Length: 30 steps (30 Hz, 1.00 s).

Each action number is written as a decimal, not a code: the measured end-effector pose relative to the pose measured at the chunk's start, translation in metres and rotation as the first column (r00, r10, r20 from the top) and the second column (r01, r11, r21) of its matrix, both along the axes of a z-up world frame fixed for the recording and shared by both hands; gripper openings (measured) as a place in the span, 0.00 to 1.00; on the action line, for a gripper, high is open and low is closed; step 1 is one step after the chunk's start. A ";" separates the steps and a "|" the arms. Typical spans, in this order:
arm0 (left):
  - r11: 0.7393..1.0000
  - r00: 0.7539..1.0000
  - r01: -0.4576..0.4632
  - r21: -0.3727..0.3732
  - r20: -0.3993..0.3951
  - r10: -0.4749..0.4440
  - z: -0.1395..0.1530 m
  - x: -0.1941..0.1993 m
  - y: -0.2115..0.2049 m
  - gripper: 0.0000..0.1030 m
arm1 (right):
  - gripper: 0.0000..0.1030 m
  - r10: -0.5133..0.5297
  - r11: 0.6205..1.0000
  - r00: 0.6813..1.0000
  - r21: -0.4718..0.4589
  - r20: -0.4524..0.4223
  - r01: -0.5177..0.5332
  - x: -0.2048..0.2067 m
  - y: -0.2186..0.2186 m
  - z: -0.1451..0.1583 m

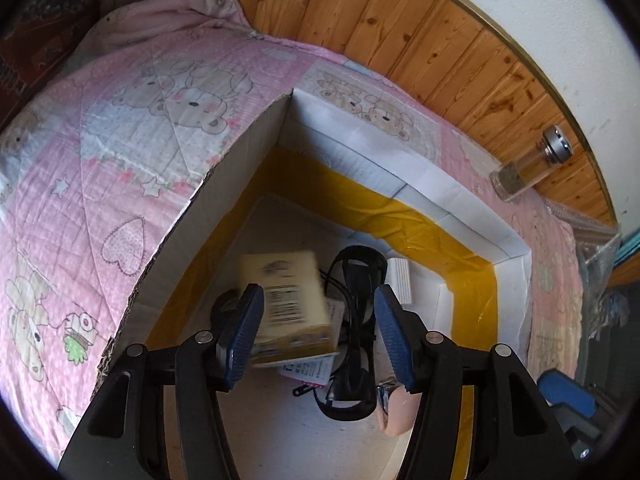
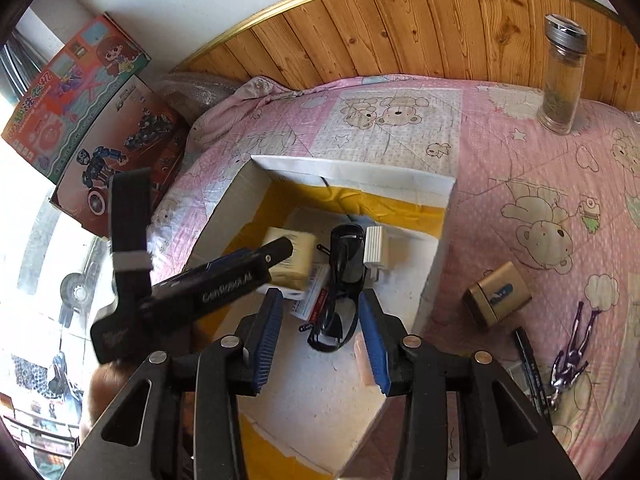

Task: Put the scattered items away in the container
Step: 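Open the left gripper releasing the tissue pack while the right gripper releases the tape roll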

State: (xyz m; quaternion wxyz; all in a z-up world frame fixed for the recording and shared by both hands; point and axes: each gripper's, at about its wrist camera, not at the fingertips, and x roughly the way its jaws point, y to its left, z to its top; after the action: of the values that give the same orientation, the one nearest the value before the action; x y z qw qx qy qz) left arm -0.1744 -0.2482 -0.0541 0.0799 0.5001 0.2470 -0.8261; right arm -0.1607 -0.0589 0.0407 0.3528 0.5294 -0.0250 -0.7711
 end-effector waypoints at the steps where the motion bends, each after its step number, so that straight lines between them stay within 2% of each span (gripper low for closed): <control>1: 1.000 1.000 -0.008 0.010 -0.002 0.008 0.001 0.001 -0.002 0.58 | 0.44 0.004 1.000 1.000 -0.001 -0.001 -0.004 0.003 0.006 0.001; 3: 1.000 1.000 -0.005 0.019 -0.016 0.005 0.007 0.005 -0.001 0.58 | 0.44 0.005 1.000 1.000 0.000 -0.005 -0.005 0.009 0.017 0.002; 9: 0.998 0.997 0.030 -0.049 -0.069 -0.033 0.035 0.016 0.008 0.58 | 0.44 0.017 1.000 1.000 -0.019 0.003 -0.017 0.032 0.042 0.001; 15: 0.982 0.995 0.060 -0.180 -0.070 -0.073 0.049 0.046 0.027 0.59 | 0.44 0.108 0.994 0.993 0.013 -0.043 -0.108 0.062 0.029 0.006; 21: 0.967 0.983 0.074 -0.243 -0.146 -0.112 0.078 0.086 0.052 0.59 | 0.44 0.186 0.982 0.977 0.065 -0.103 -0.180 0.092 0.016 0.017; 30: 0.969 0.973 0.089 -0.232 -0.187 -0.134 0.090 0.119 0.074 0.59 | 0.44 0.204 0.977 0.971 0.082 -0.121 -0.195 0.121 0.028 0.017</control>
State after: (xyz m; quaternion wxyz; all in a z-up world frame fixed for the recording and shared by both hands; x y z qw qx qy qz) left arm -0.0558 -0.1746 0.0361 0.0631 0.4152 0.1312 -0.8980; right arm -0.0400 -0.0312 0.0574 0.4108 0.4902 0.0780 -0.7648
